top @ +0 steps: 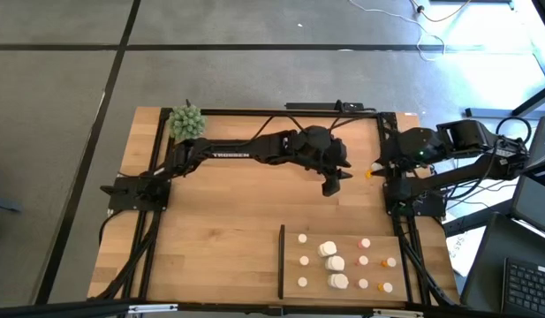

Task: Pick and place medicine bottles onto shelf by color
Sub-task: Put the orange pill bottle on the shelf aligned with the other orange pill bottles

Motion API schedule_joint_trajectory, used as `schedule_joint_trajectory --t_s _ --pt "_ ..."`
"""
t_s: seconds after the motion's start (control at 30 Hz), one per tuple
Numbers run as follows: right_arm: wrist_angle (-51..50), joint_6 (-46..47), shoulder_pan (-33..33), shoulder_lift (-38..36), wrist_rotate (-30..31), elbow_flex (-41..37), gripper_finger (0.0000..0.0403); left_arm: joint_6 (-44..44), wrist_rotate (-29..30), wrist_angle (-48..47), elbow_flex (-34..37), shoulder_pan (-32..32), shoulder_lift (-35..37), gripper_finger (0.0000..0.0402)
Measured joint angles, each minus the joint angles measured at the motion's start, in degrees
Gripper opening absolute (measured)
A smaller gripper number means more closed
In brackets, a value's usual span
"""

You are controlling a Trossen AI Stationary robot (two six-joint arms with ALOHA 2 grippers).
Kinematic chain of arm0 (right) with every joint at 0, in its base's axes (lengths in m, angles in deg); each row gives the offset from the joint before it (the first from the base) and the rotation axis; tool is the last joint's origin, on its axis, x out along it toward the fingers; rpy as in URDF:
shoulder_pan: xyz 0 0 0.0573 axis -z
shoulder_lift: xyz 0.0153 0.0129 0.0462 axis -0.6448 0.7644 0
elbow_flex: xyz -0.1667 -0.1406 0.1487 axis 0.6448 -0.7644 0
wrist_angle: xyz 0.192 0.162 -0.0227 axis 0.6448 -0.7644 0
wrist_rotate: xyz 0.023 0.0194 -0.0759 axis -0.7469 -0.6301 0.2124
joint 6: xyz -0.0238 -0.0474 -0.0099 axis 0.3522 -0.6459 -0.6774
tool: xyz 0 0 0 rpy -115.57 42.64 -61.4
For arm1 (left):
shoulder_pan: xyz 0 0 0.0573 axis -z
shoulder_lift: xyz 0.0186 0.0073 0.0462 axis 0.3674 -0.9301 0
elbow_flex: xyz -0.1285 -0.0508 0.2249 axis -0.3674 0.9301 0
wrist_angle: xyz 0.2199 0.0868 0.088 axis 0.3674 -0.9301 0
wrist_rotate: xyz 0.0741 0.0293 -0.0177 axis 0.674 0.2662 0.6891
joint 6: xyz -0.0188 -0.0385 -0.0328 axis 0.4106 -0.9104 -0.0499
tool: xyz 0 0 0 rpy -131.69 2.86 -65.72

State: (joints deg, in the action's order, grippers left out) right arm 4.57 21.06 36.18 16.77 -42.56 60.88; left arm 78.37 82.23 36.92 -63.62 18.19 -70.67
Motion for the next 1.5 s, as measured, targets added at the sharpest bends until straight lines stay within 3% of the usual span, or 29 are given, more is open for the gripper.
schedule_joint_trajectory --t_s 0.23,0.6,0.77,0.9,1.13,1.5 --pt "-4.6 2.8 0.0 -3.1 -0.1 -0.7 0.0103 1.6 0.6 -4.4 -0.1 -0.1 2.9 0.0151" --pt "-3.7 7.0 0.0 -16.1 -13.2 -12.3 0.0103 4.5 1.9 -6.3 0.0 -0.3 4.6 0.0151" --pt "-4.2 4.1 0.0 -19.3 -22.5 -18.5 0.0103 4.5 4.0 -6.5 0.0 -1.0 4.7 0.0151" --pt "-4.3 0.8 0.0 -20.2 -26.3 -21.9 0.0103 4.5 4.8 -6.5 0.0 -1.7 4.7 0.0151" --pt "-2.1 -5.0 0.0 -20.1 -27.2 -25.9 0.0103 2.6 4.9 -6.5 0.0 -3.1 4.7 0.0151" --pt "-1.3 -3.7 0.0 -20.9 -28.2 -24.5 0.0103 2.6 4.9 -7.5 0.0 -3.8 4.7 0.0151"
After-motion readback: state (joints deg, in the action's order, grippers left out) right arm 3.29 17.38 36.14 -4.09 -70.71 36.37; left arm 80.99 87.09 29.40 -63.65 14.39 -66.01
